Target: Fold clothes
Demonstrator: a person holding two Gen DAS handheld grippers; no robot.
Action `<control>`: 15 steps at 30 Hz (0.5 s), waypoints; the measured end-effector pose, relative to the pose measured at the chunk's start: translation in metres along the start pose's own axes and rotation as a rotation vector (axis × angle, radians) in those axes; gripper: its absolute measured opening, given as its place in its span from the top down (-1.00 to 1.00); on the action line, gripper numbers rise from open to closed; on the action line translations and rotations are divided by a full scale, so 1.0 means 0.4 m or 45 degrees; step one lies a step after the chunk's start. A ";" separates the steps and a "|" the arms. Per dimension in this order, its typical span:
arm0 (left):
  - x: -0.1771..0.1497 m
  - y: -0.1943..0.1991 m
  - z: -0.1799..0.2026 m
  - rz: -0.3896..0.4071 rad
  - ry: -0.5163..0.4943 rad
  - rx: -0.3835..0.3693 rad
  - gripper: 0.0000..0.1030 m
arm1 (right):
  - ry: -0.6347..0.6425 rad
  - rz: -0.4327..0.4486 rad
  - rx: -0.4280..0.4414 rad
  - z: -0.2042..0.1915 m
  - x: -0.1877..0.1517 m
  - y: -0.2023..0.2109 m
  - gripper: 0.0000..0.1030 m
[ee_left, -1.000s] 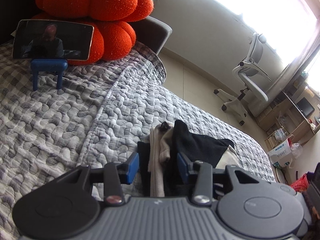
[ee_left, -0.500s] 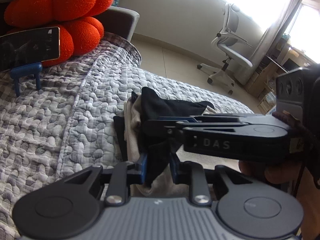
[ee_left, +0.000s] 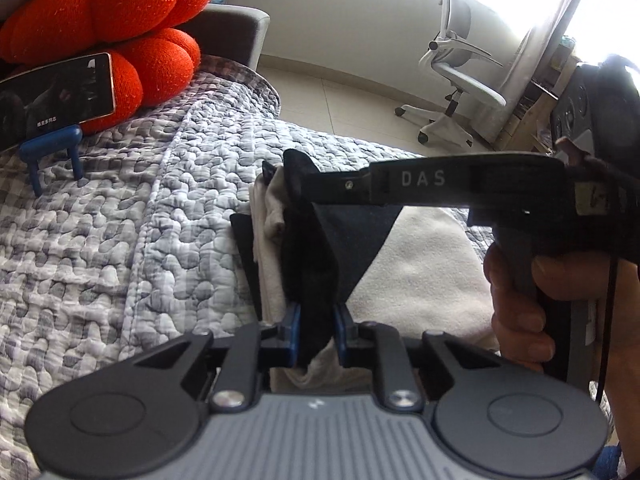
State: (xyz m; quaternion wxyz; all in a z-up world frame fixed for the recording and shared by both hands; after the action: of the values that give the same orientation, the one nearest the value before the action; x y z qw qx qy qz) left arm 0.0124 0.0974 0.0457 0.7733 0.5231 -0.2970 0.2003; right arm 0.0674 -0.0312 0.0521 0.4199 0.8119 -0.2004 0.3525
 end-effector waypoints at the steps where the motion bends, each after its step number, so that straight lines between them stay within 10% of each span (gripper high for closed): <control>1: 0.000 0.000 0.000 0.000 0.001 0.000 0.66 | 0.004 -0.021 0.025 -0.004 -0.001 -0.001 0.69; 5: 0.001 -0.001 -0.001 0.000 0.007 0.000 0.66 | 0.170 -0.055 -0.033 -0.043 -0.016 -0.009 0.33; 10: -0.002 0.001 -0.002 0.001 0.008 -0.002 0.66 | 0.107 -0.010 -0.071 -0.022 -0.012 -0.012 0.88; 15: -0.004 0.004 -0.002 0.000 0.002 -0.004 0.67 | 0.001 0.063 -0.040 -0.002 0.006 0.012 0.91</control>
State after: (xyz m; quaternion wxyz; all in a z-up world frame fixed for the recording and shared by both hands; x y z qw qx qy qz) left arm 0.0105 0.0988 0.0457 0.7744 0.5217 -0.2967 0.2002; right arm 0.0657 -0.0331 0.0569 0.4238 0.7999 -0.2257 0.3599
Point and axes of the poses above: each gripper's, at about its wrist camera, not at the fingertips, and y roughly against the way its jaws point, z to its right, x to its top, the point moved 2 cm from there along -y, roughly the way its jaws point, and after that the axes turned 2 degrees about -x, right-handed, at the moved point
